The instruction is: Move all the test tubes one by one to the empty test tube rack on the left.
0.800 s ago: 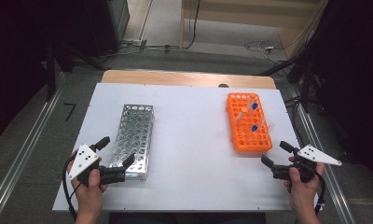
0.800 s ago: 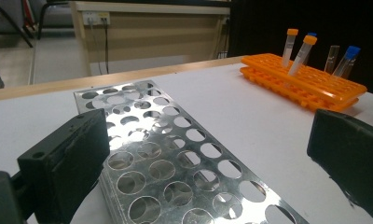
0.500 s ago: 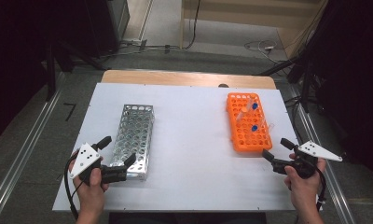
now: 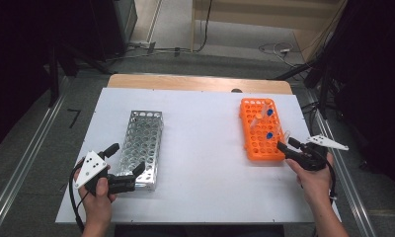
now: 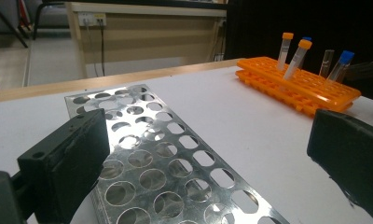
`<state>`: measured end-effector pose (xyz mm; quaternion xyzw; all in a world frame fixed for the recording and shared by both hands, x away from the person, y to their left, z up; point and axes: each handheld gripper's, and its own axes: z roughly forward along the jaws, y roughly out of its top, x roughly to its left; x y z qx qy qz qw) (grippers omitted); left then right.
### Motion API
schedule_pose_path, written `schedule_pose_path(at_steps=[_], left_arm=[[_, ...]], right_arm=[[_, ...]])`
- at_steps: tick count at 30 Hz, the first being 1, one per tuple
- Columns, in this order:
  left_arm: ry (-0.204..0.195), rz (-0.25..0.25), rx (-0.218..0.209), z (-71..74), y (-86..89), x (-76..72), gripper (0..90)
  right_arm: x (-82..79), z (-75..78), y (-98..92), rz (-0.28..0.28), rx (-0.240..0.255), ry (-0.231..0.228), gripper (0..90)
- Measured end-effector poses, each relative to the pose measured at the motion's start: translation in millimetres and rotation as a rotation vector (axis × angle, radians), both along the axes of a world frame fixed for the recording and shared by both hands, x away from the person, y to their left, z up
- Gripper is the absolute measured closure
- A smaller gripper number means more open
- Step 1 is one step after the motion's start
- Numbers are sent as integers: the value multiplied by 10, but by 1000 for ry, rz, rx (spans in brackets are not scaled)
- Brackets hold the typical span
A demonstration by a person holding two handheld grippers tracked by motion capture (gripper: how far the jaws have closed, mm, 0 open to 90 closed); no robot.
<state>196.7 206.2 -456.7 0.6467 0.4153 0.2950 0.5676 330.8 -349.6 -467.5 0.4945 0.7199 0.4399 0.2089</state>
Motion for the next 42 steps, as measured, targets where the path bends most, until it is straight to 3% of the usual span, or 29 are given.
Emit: schedule_pose_path(at_steps=[3,7,13,16,20,28,33,42], left_arm=[[-5,1,-2,3,-1,-8,0],[-7,4,-4,4,9,-13,0],[-1,3,5,-3,2,-3,0],[-2,-2,5,-3,-10,-4,0],[-4,-4,10,5,-25,-3,0],[-4,-23,20,28,-68,-2,0],[-6,-37,24,54,-99,-10,0],[-5,-62,31,125,-176,-22,0]], right_arm=[[63,-75,13,1,20,19,515],[81,-109,17,-29,28,-9,580],[59,-150,62,-54,-35,-68,680],[52,-175,47,-48,-45,-92,727],[51,-178,51,-39,-76,-113,740],[-52,26,-15,-37,-34,-169,740],[-192,186,-6,14,-21,-174,741],[-426,312,170,132,3,-151,740]])
